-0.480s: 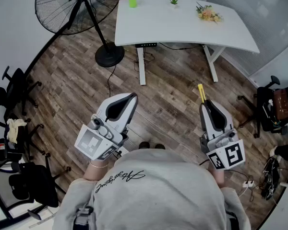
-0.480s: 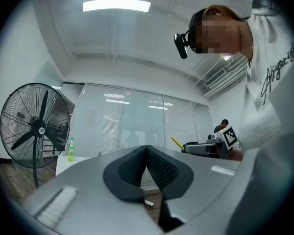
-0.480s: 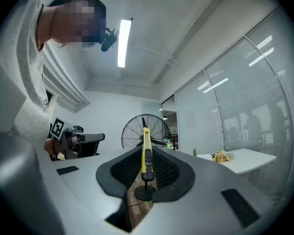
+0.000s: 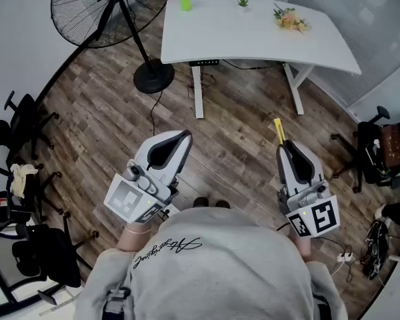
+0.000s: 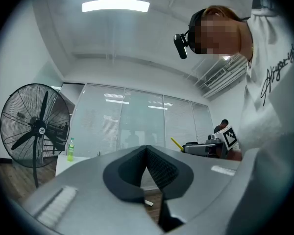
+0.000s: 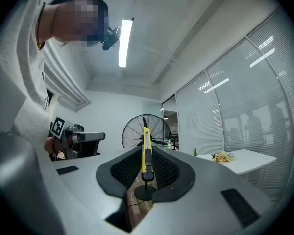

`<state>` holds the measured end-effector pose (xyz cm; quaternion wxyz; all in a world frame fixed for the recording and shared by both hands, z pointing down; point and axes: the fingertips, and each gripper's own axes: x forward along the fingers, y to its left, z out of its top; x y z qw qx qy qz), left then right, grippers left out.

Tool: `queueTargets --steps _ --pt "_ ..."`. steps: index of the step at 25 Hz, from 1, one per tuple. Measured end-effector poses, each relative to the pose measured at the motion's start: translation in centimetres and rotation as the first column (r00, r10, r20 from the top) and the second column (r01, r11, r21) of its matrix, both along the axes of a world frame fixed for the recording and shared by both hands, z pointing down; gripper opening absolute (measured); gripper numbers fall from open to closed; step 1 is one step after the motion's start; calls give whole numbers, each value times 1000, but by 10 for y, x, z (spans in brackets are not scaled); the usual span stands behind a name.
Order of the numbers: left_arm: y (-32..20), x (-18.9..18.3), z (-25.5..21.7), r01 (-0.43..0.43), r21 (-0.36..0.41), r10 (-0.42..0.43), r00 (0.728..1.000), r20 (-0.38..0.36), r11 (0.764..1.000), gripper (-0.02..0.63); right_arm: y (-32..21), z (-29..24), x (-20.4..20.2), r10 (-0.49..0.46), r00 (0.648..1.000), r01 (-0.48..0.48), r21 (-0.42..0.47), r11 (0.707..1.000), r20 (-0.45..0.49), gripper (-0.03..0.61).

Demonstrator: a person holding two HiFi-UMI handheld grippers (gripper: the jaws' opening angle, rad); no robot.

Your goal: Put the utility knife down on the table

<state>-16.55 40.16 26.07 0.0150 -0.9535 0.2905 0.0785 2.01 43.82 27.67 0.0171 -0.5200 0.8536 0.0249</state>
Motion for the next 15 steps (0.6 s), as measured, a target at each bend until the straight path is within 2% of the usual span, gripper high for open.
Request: queueTargets --steps 15 --pt "2 19 3 9 -14 -9 1000 -5 1000 -1 3 1 22 9 1000 -9 2 1000 17 67"
